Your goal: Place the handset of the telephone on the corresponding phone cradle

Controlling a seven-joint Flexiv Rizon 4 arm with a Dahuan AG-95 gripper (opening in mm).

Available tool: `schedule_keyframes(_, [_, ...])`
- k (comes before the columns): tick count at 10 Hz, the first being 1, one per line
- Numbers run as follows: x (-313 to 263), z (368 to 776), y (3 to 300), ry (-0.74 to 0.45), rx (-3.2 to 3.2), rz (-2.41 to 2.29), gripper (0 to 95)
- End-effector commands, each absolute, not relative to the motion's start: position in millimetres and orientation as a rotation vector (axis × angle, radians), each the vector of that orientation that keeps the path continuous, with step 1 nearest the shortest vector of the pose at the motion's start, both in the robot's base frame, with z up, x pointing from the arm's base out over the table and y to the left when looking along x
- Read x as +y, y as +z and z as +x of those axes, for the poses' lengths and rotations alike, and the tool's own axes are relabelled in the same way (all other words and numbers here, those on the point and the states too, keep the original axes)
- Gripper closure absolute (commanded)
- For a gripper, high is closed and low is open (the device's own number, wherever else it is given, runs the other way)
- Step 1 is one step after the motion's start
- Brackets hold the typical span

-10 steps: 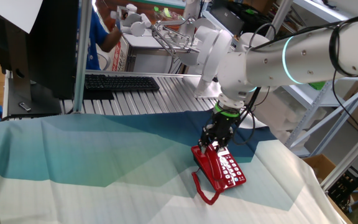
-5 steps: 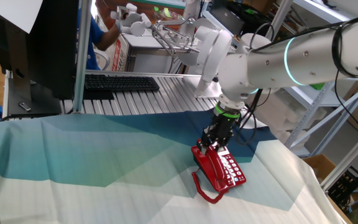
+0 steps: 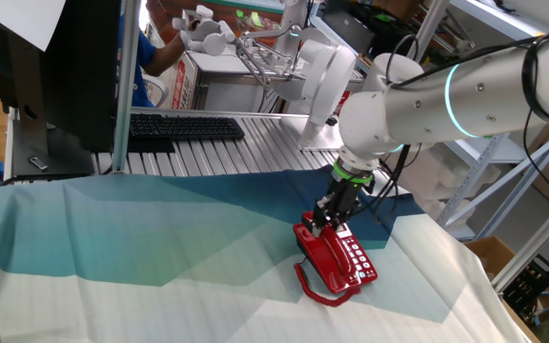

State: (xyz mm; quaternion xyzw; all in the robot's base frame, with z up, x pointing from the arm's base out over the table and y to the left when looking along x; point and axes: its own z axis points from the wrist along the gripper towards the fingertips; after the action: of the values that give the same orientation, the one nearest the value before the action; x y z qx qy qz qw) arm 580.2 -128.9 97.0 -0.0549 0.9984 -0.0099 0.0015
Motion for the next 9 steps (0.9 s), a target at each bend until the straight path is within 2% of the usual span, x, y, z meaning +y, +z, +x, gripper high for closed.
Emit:
schedule_keyframes(1, [-138,574,91,0.001,3.124,-0.143,95.0])
schedule_keyframes(3, [-136,571,87,0.049,3.127,-0.044,95.0])
schedule_keyframes(9, [-126,587,85,0.024,3.12,-0.026,95.0])
